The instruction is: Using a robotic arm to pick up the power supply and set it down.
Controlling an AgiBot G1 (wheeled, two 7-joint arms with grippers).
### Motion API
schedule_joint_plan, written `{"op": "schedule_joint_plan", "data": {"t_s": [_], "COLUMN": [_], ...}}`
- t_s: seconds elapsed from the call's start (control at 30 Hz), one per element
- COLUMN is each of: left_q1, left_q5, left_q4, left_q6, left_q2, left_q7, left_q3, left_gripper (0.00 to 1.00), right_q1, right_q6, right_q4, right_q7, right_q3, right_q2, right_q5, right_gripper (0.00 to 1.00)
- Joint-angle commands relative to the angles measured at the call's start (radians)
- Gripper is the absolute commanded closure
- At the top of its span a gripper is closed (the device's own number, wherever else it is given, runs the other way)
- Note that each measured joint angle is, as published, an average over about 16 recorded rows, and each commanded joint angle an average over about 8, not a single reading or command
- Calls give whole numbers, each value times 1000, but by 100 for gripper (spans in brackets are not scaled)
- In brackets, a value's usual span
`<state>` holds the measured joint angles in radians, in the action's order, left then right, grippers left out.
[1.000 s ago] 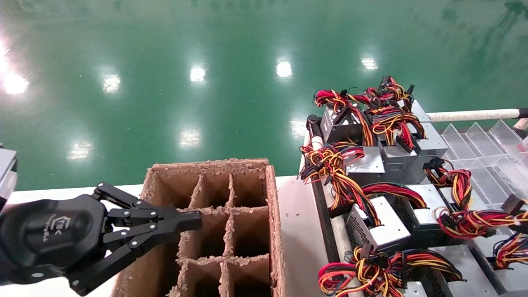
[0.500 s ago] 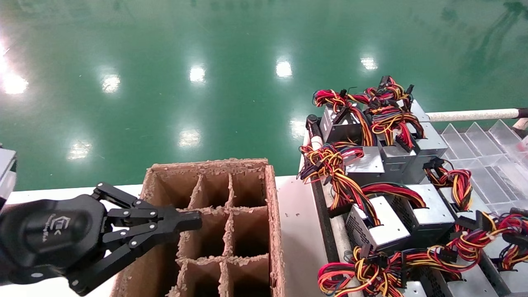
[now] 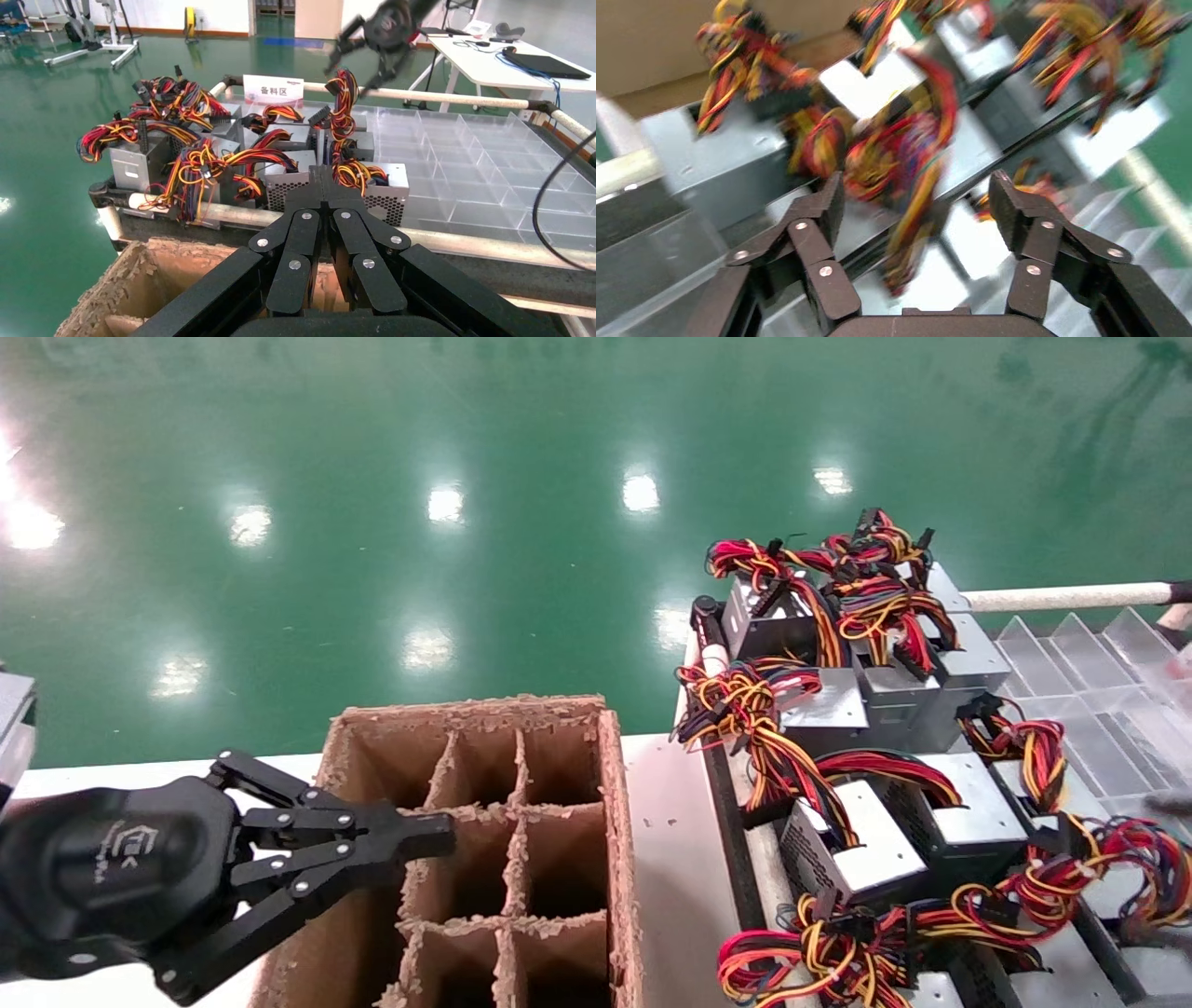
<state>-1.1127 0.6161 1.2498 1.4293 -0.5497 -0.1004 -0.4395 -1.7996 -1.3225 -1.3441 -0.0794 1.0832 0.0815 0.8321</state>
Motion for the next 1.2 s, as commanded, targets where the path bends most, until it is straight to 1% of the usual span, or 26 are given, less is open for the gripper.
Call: {"op": "schedule_joint_plan", "data": {"t_s": [0.03,0.2,0.33,0.37,0.6,0.63,1.2], "left_q1": [0,0,0,0,0,0,0], "left_q5": [0,0,0,0,0,0,0], "left_q4": [0,0,0,0,0,0,0], "left_q6": [0,0,0,0,0,0,0], "left_q2": [0,0,0,0,0,0,0], "left_q7": [0,0,0,0,0,0,0], "left_q3": [0,0,0,0,0,0,0], "left_gripper": [100,100,100,92,5,0,0], "right_q1": [-22,-69,-65,-57,32,45,274], "right_q6": [-12,-14,-20,-22,-41,-44,-87], "right_q4": [-5,-6,-8,-8,-1,0,20], "right_q7": [-26,-32,-37,-39,-47,-49,-69], "right_q3": [-36,-90,-124,-133,-212,-224,-419], "right_q2": [-12,-56,-89,-97,-164,-174,-348], "right_q5": [22,-18,-36,-37,-37,-38,-59], "right_gripper": [0,0,0,0,0,0,0]}}
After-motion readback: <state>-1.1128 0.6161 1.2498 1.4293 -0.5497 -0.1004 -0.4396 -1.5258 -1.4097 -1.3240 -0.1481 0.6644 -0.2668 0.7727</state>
